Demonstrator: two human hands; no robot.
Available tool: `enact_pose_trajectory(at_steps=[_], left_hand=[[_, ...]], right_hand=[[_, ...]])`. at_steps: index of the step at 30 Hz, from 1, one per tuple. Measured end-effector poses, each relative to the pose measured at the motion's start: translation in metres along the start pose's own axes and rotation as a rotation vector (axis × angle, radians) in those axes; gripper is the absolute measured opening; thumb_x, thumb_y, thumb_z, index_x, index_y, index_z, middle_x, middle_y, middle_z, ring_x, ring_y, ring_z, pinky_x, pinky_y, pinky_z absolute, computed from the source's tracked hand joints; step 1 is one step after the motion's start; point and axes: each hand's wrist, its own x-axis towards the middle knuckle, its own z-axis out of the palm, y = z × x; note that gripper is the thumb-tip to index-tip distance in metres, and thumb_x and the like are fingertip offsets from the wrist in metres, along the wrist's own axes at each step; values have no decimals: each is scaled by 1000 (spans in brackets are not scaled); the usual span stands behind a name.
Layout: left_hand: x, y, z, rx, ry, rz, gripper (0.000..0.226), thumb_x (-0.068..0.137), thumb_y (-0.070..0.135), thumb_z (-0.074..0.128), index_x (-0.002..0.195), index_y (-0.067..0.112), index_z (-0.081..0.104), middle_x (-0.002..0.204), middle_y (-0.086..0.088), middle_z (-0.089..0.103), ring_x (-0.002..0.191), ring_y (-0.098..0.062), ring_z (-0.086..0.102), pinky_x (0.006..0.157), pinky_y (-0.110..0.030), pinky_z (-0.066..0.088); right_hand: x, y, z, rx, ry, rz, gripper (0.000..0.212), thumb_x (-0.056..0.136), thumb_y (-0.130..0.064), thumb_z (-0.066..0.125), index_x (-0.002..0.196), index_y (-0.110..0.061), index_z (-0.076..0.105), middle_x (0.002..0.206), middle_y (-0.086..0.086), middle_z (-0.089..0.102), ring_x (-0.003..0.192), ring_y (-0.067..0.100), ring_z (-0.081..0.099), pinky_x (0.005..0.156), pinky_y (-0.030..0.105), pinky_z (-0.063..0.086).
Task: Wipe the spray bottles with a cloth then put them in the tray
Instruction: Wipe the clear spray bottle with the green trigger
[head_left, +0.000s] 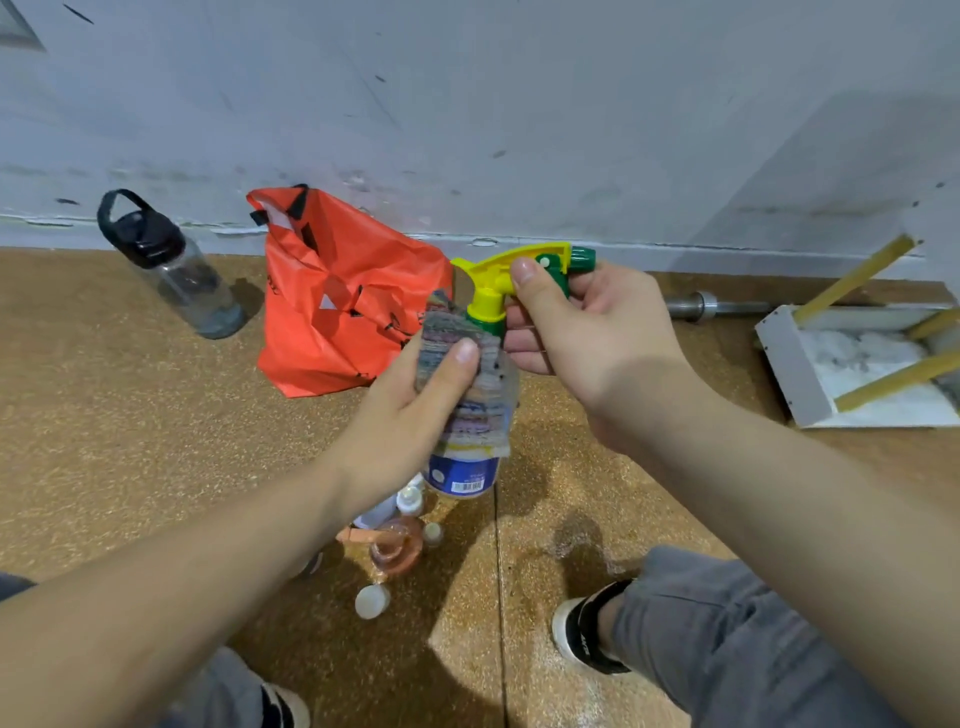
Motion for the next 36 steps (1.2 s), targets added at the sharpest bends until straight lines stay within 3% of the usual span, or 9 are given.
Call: enact_pose_trajectory(at_steps=[3, 6, 10, 14, 18, 22, 27, 31, 36], left_hand=[[11, 1, 7, 109, 3, -26, 33, 100, 40, 64, 129, 26, 62, 115, 5, 77, 107, -12, 73, 95, -39, 59], [20, 4, 14, 313, 116, 141, 17, 99, 32, 69, 114, 26, 65, 103, 5, 77, 97, -14, 73, 89, -46, 58], [20, 5, -5, 267, 148, 217, 25, 101, 36, 59, 123, 23, 62, 111, 4, 76, 106, -16, 71, 92, -41, 58], [18, -8, -27, 199, 74, 212, 34, 106, 37, 47, 136, 23, 56, 123, 6, 72, 117, -13, 68, 95, -28, 54], [30, -13, -23, 334, 118, 188, 29, 102, 47, 54, 125, 31, 59, 115, 4, 74, 109, -18, 71, 95, -49, 56], [41, -8, -20, 507, 209, 313, 25, 98, 51, 57, 115, 32, 58, 105, 7, 72, 99, -17, 70, 86, -49, 56], [31, -15, -39, 151, 147, 132, 42, 108, 48, 37, 128, 23, 63, 109, 14, 76, 101, -1, 70, 87, -21, 55], [27, -8, -57, -84, 267, -184, 64, 103, 64, 27, 122, 21, 70, 105, 7, 80, 98, -8, 76, 104, -48, 54], [6, -10, -77, 569, 316, 259, 34, 104, 52, 49, 131, 32, 53, 121, 5, 62, 118, -14, 61, 98, -47, 52]], right_hand=[[3, 4, -4, -10, 25, 8, 35, 98, -38, 68, 89, -3, 72, 82, 16, 76, 74, 27, 74, 82, 54, 63], [6, 1, -4, -16, -6, -14, 33, 99, -35, 67, 90, -5, 73, 75, 6, 74, 68, 14, 66, 79, 51, 61], [10, -10, 15, -13, -97, -120, 33, 97, -33, 67, 90, 0, 70, 85, 20, 74, 75, 20, 67, 83, 58, 58], [15, -12, 29, -20, -89, -140, 29, 99, -29, 67, 86, -3, 69, 83, 15, 74, 75, 24, 72, 80, 58, 60], [22, -6, 28, -30, -86, -99, 35, 96, -35, 67, 87, -2, 70, 82, 18, 74, 72, 24, 68, 81, 61, 58], [28, -6, 25, -11, -115, -75, 36, 98, -35, 65, 94, 0, 71, 84, 19, 75, 80, 31, 72, 88, 56, 59], [37, -13, 42, 16, -129, -70, 26, 100, -31, 66, 94, -6, 73, 78, 0, 74, 74, 12, 71, 81, 45, 62], [47, -17, 70, -5, -146, -63, 31, 98, -39, 66, 91, -10, 72, 80, 5, 76, 77, 21, 74, 82, 55, 62], [47, -18, 101, -34, -194, -78, 32, 99, -38, 65, 88, -9, 73, 82, 11, 77, 82, 29, 76, 82, 57, 61]])
